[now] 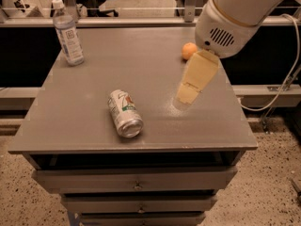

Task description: Move 7up can near blue plastic bottle

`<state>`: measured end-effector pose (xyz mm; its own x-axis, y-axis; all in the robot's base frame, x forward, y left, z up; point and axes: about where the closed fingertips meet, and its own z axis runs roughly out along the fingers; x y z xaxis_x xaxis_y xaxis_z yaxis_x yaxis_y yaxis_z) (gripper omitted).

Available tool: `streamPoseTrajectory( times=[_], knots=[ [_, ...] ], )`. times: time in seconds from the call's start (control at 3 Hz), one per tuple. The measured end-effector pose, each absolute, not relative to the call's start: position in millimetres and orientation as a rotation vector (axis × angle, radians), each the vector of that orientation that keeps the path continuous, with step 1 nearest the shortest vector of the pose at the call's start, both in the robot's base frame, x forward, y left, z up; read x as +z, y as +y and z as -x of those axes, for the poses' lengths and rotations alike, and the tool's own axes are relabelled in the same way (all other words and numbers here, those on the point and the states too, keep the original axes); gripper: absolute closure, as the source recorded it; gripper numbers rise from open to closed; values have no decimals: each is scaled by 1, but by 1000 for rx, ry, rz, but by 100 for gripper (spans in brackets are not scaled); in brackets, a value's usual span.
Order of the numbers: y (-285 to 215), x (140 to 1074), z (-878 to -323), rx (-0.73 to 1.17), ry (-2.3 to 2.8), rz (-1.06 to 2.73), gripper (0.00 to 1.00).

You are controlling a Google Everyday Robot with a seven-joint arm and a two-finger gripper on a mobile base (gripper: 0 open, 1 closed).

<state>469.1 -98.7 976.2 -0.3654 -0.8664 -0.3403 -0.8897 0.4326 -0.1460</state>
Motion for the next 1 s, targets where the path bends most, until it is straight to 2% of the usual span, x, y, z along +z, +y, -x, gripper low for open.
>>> streamPoseTrajectory(
  times=[0.67, 1.0],
  knots=[
    [-83, 976, -472, 110, 2333, 1462, 0],
    [-40, 960, -479, 194, 2382, 1380, 0]
  ],
)
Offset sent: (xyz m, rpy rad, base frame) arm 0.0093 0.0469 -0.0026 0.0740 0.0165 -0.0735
